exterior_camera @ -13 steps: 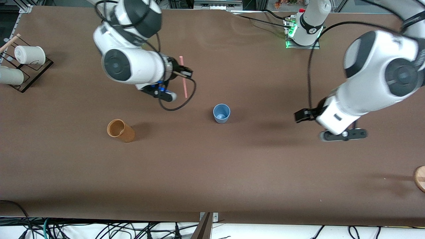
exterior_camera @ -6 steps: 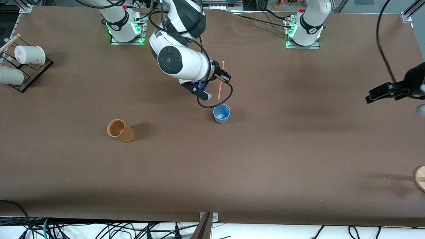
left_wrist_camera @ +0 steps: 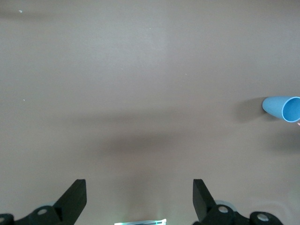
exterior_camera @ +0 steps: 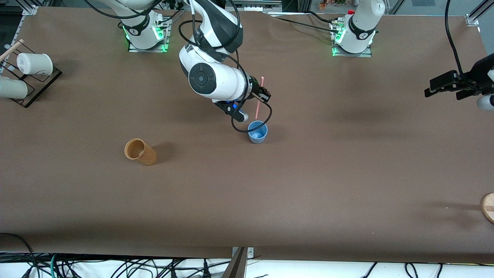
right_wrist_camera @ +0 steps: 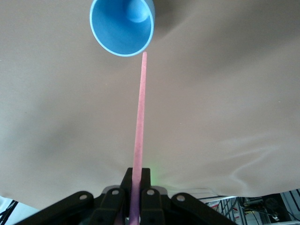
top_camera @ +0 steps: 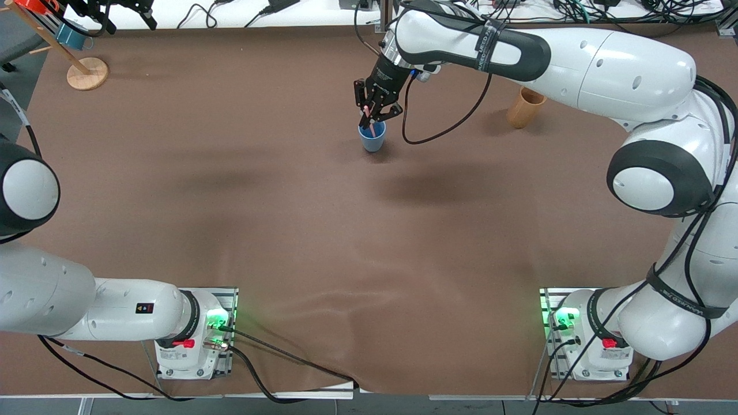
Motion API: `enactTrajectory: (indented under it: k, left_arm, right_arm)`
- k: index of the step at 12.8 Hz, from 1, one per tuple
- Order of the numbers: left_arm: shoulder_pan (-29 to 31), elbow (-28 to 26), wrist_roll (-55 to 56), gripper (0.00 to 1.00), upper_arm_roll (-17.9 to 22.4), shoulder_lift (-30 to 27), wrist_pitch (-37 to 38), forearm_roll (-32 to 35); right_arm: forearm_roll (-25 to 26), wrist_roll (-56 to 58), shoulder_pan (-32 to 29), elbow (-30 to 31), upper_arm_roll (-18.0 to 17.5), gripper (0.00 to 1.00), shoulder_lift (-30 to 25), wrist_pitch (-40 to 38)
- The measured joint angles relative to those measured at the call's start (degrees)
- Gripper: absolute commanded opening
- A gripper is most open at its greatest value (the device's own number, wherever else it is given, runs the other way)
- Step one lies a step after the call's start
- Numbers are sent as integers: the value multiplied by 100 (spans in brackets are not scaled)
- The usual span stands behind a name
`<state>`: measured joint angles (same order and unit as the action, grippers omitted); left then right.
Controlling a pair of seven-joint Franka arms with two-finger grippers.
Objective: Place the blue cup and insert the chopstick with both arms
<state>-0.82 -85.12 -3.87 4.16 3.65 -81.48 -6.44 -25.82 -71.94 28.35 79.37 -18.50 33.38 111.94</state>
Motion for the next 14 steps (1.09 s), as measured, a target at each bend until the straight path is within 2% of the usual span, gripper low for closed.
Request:
enactTrajectory:
  k: [4, 5, 6, 7, 11, 14]
  left_arm:
    - [-14, -130, 34, 100, 3, -65, -2, 0]
    - [-14, -166, 34, 100, 3, -47, -2, 0]
    - [-14, -184, 34, 100, 3, -21, -5, 0]
    - [-14, -187, 34, 100, 3, 1, -13, 0]
    - [-14, -187, 34, 100, -6, 12, -39, -3]
    - [-14, -187, 34, 100, -7, 16, -49, -3]
  right_arm:
    - [0, 26, 0, -1, 2, 0, 169, 129]
    - [0, 39, 0, -1, 3, 10, 222, 138]
    - [0, 50, 0, -1, 3, 63, 265, 160]
    - [0, 54, -1, -2, 4, 100, 295, 212]
    - [1, 53, -65, -156, 17, 100, 294, 258]
    - [14, 54, -363, -294, 42, 100, 89, 209]
